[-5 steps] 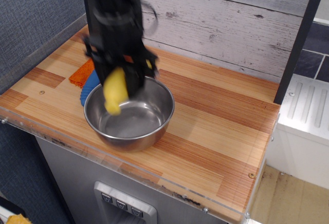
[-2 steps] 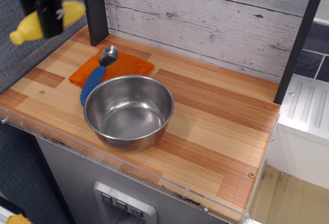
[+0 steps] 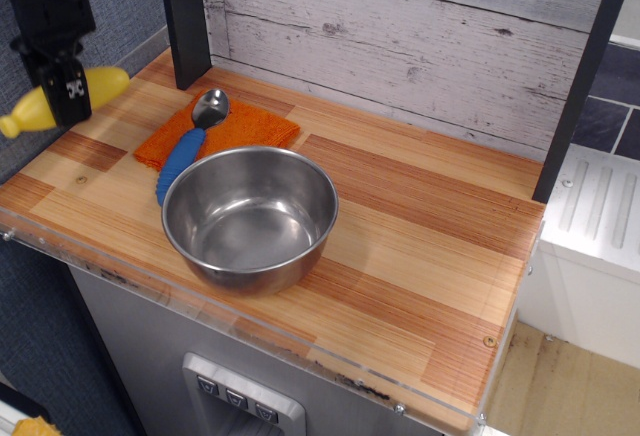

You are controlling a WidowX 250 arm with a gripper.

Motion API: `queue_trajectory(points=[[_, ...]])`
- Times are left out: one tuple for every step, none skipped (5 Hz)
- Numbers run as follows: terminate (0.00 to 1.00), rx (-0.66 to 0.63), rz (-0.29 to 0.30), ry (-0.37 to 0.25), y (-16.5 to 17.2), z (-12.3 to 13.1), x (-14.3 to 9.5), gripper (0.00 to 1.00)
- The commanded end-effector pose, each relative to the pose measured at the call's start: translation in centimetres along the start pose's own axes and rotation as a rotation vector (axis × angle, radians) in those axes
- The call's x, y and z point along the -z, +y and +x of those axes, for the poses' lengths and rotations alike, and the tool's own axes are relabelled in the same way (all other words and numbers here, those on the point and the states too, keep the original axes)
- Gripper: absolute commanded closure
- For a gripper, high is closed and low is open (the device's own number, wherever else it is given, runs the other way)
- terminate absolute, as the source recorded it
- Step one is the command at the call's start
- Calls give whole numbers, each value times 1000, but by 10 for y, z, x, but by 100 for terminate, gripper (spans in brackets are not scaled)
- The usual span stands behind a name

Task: Move the banana to the front left edge of the table

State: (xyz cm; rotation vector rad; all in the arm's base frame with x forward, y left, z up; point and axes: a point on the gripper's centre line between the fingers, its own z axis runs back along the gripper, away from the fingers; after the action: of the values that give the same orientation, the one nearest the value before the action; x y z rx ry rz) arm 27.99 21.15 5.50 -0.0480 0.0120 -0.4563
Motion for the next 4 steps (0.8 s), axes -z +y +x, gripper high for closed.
queue_trajectory(points=[[0, 23, 23, -69, -4, -3, 22, 100], [0, -42, 54, -72, -7, -1, 33, 100], [0, -95, 57, -62, -1, -7, 32, 0], [0, -94, 74, -65, -1, -14, 15, 0]])
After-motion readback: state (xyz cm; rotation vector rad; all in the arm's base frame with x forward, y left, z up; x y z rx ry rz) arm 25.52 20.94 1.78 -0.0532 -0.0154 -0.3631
